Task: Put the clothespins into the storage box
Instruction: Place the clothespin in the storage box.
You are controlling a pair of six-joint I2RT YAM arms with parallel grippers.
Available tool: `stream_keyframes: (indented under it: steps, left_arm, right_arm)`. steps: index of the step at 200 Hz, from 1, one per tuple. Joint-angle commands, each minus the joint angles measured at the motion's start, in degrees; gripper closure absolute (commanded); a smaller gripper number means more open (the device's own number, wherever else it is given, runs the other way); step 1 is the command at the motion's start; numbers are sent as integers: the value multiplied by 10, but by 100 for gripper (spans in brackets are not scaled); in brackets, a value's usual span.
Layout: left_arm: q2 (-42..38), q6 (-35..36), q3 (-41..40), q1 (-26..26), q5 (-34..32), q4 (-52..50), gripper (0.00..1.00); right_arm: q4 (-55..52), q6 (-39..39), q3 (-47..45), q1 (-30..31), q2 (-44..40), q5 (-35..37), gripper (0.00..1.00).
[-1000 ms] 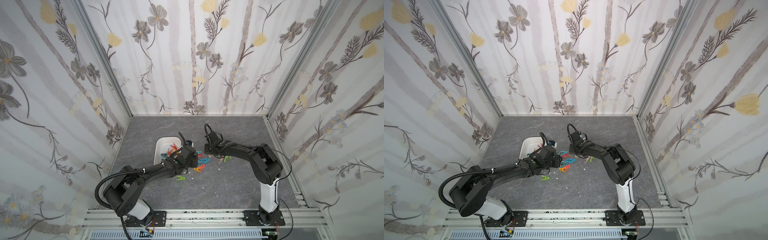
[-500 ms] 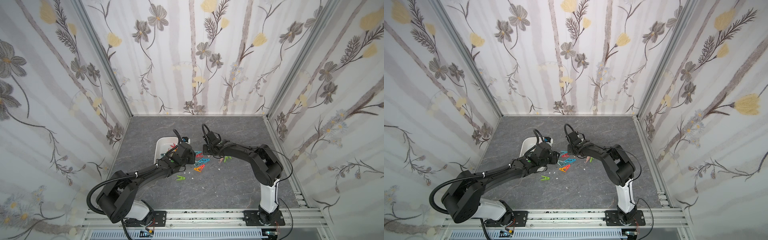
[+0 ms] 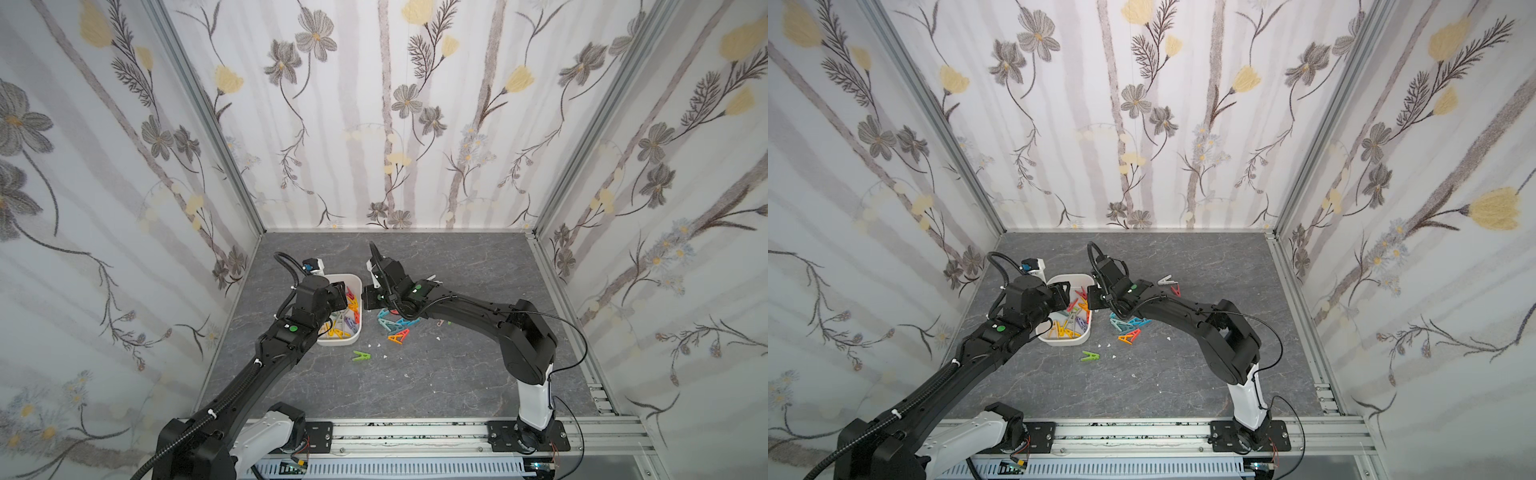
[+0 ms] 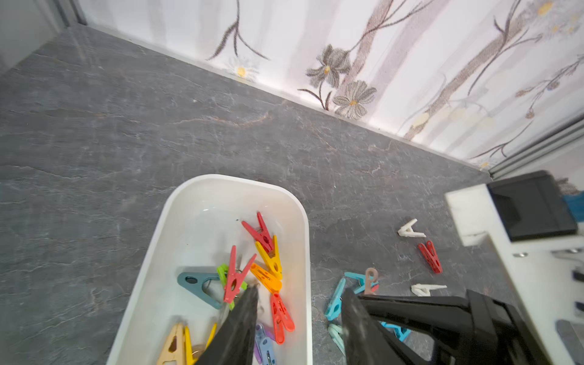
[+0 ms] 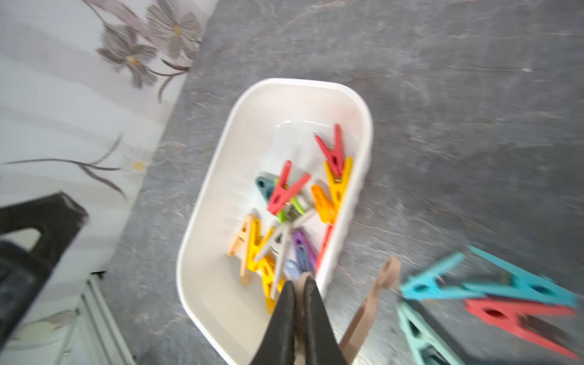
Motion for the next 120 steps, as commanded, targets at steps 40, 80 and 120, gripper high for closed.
stream_keyframes:
  steps: [40,80,120]
  left_arm:
    - [-34,8,-24,8,0,-10,56]
    - [-49,16,-37,5,17,21,56]
    - [-38,25,-44,-52,17,67,56]
  right_arm:
    - [-1,16,159,-3,107,-48,77]
    - [-18,1,129,-27,64,-28,67]
    - [23,-6,-65,-76,-77,26,68]
